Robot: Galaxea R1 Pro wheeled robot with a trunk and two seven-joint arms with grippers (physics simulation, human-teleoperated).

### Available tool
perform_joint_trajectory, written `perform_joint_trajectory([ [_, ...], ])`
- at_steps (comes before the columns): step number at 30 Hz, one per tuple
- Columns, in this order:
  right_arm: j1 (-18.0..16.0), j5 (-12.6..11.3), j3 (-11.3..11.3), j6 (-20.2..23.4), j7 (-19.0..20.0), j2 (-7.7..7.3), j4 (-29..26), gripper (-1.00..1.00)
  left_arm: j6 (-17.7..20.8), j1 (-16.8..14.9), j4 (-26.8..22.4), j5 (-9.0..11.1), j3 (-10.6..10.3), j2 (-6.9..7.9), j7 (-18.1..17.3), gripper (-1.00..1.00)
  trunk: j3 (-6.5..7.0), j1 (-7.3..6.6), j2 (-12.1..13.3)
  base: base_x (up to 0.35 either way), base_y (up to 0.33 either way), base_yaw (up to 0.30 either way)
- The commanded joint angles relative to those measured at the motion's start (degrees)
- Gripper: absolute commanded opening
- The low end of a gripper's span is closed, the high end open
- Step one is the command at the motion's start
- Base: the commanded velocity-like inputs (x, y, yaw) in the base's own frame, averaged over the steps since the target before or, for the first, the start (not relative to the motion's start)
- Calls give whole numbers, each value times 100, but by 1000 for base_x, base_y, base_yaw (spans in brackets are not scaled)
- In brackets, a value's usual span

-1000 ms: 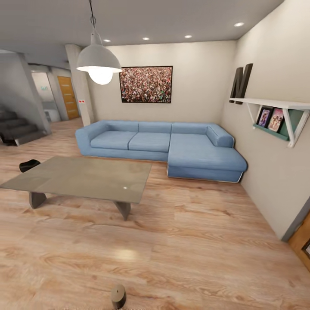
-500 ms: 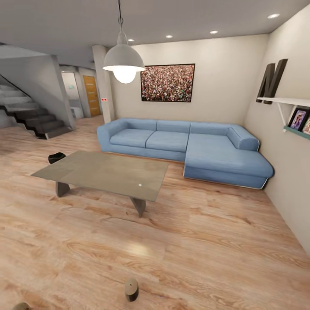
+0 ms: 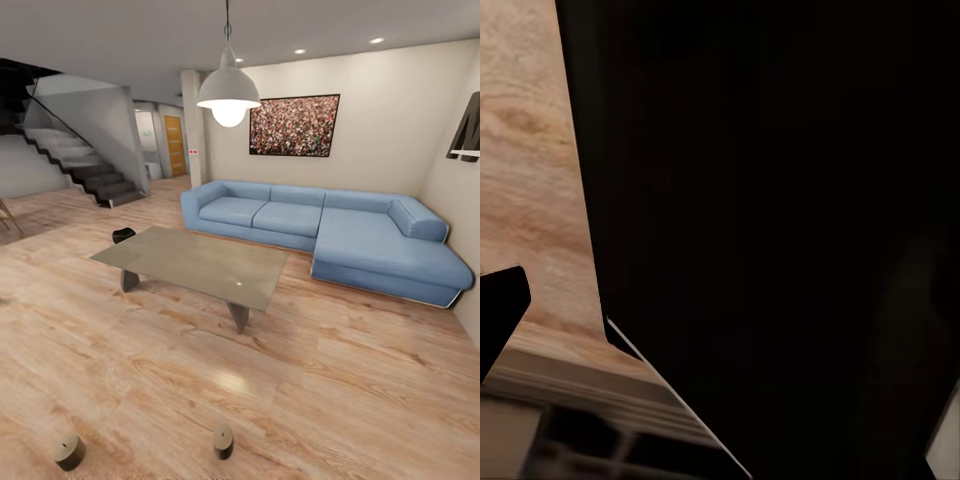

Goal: Place each of the two pumpkins and all three candles from the living room inside a cabinet in the living room (use any cabinet), then make sure every cabinet is closed, and position the cauldron so it is next to a table in the living room.

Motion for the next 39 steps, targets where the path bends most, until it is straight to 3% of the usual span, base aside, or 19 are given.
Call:
perform_joint_trajectory([
  [1, 0, 0, 0, 0, 0, 0, 0, 100, 0, 0, 0, 0, 0, 0, 0, 100, -3, 0, 0, 0, 0, 281],
  [17, 0, 1, 9, 0, 0, 0, 0, 100, -5, 0, 0, 1, 0, 8, -3, 100, -53, 0, 0, 0, 0, 281],
  [21, 0, -10, 9, 0, 0, 9, 0, 100, -308, 0, -2, 0, 4, 52, -19, 100, -65, 0, 0, 0, 0, 281],
  [25, 0, -10, 9, 0, 0, 127, 0, 100, -509, 0, -2, 8, 44, 95, -11, 100, -77, 0, 0, 0, 0, 281],
  [33, 0, -73, -32, 41, -6, 374, 0, 100, -537, 0, -155, 7, 56, 109, -15, 100, -102, 0, 0, 0, 0, 281],
  [39, 0, -109, -106, 62, -9, 430, 0, 100, -547, 0, -186, 7, 53, 114, -11, 100, -120, 0, 0, 0, 0, 281],
])
